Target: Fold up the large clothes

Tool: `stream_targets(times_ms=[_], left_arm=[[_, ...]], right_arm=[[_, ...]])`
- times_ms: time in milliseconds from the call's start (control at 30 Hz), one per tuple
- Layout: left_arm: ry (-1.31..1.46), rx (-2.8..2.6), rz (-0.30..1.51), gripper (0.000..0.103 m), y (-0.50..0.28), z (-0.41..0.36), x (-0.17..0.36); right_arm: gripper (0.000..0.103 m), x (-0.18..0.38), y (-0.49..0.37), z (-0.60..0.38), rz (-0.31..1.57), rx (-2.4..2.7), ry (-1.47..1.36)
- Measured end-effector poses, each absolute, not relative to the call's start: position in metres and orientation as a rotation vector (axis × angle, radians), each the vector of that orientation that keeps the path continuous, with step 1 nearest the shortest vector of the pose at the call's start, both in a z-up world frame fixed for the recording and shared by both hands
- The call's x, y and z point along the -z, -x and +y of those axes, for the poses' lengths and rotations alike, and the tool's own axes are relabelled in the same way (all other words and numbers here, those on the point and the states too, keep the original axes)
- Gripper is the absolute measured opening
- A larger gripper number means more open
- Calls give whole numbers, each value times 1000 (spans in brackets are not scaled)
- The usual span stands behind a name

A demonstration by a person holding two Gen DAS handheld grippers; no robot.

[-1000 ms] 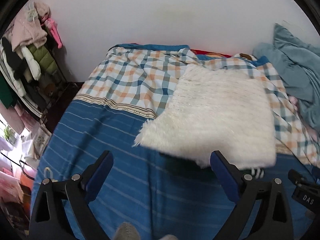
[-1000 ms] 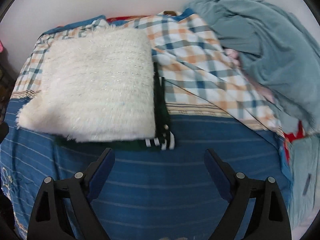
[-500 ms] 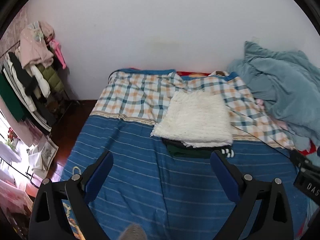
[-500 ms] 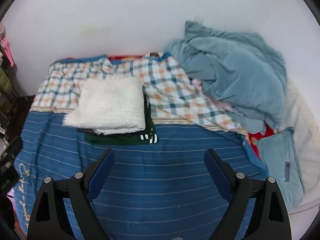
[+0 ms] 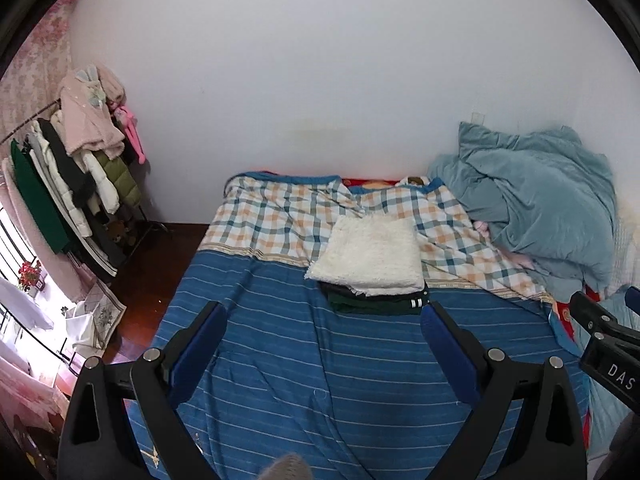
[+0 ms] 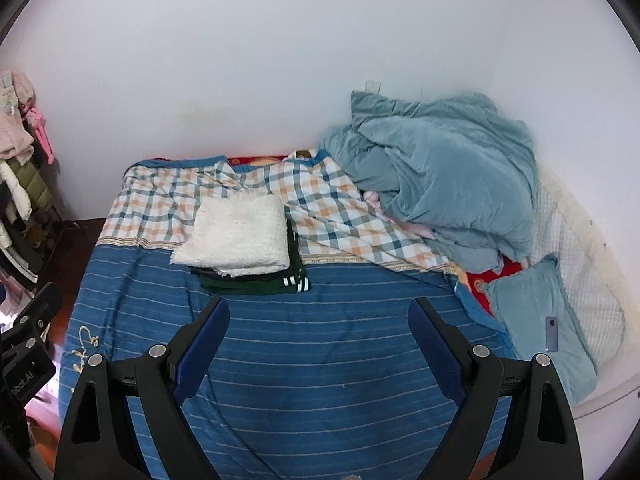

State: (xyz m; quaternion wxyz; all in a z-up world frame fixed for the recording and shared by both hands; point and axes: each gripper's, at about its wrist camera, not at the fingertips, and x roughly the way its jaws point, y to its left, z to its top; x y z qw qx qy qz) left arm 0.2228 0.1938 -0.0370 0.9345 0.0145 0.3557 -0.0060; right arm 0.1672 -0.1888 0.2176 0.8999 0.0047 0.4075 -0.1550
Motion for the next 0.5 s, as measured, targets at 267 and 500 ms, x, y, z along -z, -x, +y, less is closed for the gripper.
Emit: stream_targets(times_ms=[267, 500], left_arm=[[-25, 28, 695, 99, -186, 189, 17], [-18, 18, 666, 99, -168, 185, 8]], right_arm=[[92, -261, -119, -186, 768, 312, 3], [94, -275, -95, -183, 733, 308, 31]])
